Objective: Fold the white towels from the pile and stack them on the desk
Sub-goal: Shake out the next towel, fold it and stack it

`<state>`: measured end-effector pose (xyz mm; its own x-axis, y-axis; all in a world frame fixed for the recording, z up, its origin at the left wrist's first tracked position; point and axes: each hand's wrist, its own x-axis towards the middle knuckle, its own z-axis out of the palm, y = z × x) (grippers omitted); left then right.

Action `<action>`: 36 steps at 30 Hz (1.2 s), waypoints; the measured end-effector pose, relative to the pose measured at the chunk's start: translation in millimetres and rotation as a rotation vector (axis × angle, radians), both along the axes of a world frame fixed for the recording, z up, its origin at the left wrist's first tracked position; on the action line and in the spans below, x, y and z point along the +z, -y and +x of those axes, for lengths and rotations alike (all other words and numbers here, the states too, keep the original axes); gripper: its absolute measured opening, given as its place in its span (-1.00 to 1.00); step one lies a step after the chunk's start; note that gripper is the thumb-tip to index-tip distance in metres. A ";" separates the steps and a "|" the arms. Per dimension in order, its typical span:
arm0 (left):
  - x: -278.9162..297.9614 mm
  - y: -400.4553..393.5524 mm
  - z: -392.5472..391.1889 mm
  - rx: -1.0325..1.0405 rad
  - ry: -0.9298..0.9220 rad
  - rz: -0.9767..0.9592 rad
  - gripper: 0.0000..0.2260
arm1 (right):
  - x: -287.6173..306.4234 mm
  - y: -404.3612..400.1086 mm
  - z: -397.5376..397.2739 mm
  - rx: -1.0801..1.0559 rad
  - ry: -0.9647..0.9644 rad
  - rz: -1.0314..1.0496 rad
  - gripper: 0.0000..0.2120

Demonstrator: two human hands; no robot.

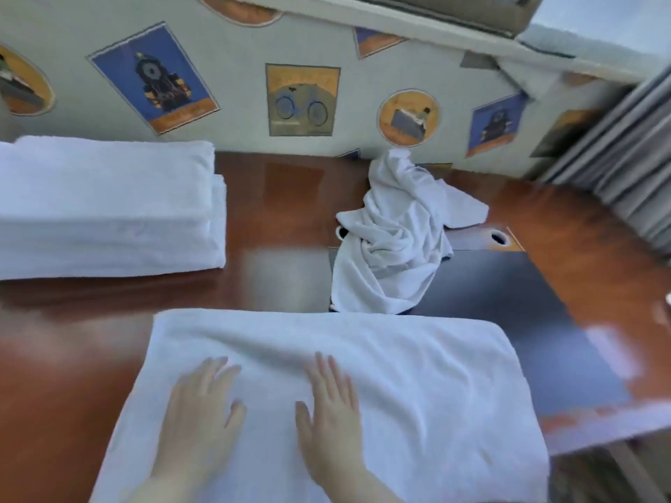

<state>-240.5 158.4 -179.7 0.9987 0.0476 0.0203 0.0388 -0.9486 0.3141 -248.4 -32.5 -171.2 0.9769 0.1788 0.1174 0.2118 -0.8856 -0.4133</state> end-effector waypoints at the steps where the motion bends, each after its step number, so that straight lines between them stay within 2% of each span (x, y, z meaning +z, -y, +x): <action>1: 6.3 28.9 0.3 -0.107 0.032 -0.071 -0.51 | -7.4 36.9 -6.5 -0.212 0.004 -0.069 -0.38; 2: 2.5 53.4 0.5 -0.199 0.110 -0.068 -0.47 | -8.8 67.0 -13.9 -0.377 -0.069 -0.157 -0.34; 3: 4.3 79.7 -1.8 -0.270 0.068 -0.050 -0.45 | -11.0 92.8 -19.1 -0.496 -0.122 -0.229 -0.31; 5: -0.5 103.5 -7.3 -0.290 -0.093 -0.006 -0.31 | -21.5 120.0 -22.1 -0.503 -0.357 -0.210 -0.25; 6: -7.4 110.7 -6.7 -0.287 -0.171 -0.026 -0.23 | -26.2 133.8 -25.8 -0.464 -0.400 -0.173 -0.28; 7: -8.6 108.8 -6.0 -0.256 -0.219 -0.002 -0.16 | -26.8 146.3 -25.2 -0.453 -0.401 -0.131 -0.32; 8: -13.7 110.2 -3.5 -0.218 -0.189 0.023 -0.09 | -24.6 162.5 -27.7 -0.481 -0.355 -0.111 -0.37; 10: -15.5 115.9 0.5 -0.150 -0.164 0.019 -0.01 | -13.3 195.4 -29.9 -0.698 -0.204 -0.069 -0.44; 12: -9.2 135.2 1.3 -0.212 -0.120 -0.024 -0.20 | -5.2 238.2 -31.5 -0.898 -0.234 -0.066 -0.42; 14: -3.1 167.4 -7.9 -0.399 -0.057 -0.019 -0.37 | -7.4 271.5 -36.4 -1.024 -0.387 -0.053 -0.34; 17: -10.5 214.7 -17.3 -0.556 -0.062 0.077 -0.36 | -13.0 293.9 -38.8 -1.127 -0.511 0.125 -0.19; 20: -18.3 244.3 -12.6 -0.444 -0.123 0.110 -0.32 | -25.5 297.3 -36.2 -0.965 -0.408 -0.165 -0.27; 21: -19.1 250.4 -8.7 -0.412 -0.142 0.123 -0.31 | -28.7 297.8 -31.2 -0.864 -0.359 -0.196 -0.32; 24: -23.1 261.9 0.9 -0.368 -0.175 0.181 -0.31 | -38.0 299.6 -12.5 -0.612 -0.339 -0.156 -0.40; 28: -29.9 281.6 25.3 -0.315 -0.199 0.198 -0.32 | -46.9 333.0 23.7 -0.502 -0.334 -0.219 -0.42; 33: -35.7 308.1 60.3 -0.233 -0.175 0.223 -0.27 | -31.8 371.2 73.9 -0.332 -0.431 -0.176 -0.39; 35: -30.0 312.4 57.2 -0.189 -0.181 0.214 -0.27 | -23.3 387.7 62.7 -0.363 -0.390 -0.101 -0.31; 36: -24.0 319.6 52.2 -0.167 -0.161 0.185 -0.28 | -20.1 399.1 48.6 -0.452 -0.341 -0.040 -0.28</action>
<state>-188.3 -161.2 -203.7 0.9834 -0.1076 -0.1463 -0.0874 -0.9866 0.1377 -199.8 -431.7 -191.3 0.9387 -0.2683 -0.2166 -0.3318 -0.8737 -0.3557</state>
